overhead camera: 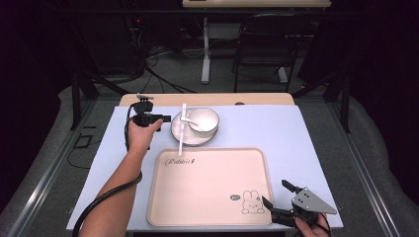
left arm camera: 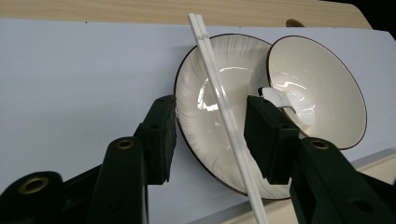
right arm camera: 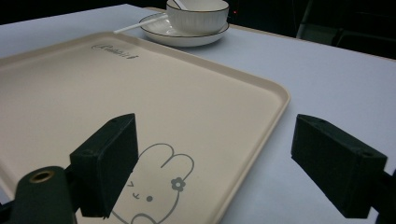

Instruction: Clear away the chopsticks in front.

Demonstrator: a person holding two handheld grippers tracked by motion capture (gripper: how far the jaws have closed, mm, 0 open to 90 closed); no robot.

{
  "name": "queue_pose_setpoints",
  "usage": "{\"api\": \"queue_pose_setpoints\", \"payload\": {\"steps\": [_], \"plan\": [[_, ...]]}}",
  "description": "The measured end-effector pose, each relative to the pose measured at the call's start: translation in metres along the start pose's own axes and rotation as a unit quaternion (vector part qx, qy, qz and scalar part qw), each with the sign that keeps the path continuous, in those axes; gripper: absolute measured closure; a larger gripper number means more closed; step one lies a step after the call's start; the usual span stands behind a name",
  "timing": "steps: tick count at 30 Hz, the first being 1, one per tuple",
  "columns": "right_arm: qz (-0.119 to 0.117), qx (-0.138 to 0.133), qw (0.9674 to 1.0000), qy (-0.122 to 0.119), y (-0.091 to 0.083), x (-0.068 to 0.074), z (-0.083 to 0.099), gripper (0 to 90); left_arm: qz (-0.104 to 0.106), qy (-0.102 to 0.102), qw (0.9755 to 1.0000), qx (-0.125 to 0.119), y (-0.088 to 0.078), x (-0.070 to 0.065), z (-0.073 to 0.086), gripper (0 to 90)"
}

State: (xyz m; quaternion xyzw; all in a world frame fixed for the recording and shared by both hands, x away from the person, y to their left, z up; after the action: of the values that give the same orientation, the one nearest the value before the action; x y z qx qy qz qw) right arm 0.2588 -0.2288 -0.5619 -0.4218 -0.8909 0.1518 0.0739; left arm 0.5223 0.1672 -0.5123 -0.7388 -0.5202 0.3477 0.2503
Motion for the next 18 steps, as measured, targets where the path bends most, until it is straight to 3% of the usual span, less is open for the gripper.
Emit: {"api": "queue_pose_setpoints", "payload": {"steps": [8, 18], "plan": [[0.000, 0.001, 1.0000, 0.000, 0.000, 0.000, 0.000, 14.3, -0.002, 0.002, 0.9999, 0.010, 0.008, 0.001, -0.001, 58.0], [-0.002, 0.001, 1.0000, 0.000, 0.000, 0.000, 0.000, 14.3, 0.002, -0.010, 0.9998, 0.019, 0.016, 0.001, -0.001, 66.0]]}}
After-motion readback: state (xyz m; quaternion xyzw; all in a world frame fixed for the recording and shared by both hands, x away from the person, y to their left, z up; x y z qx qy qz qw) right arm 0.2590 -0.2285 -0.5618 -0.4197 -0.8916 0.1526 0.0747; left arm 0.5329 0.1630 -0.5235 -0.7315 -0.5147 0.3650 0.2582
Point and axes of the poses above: each handheld gripper's, and its own axes: y roughly forward along the jaws, z roughly out of its underside, x roughly to its left, the point moved 6 cm from there along y, roughly forward along the jaws, and after that the axes turned 6 degrees about -z, right-handed, at the moved point
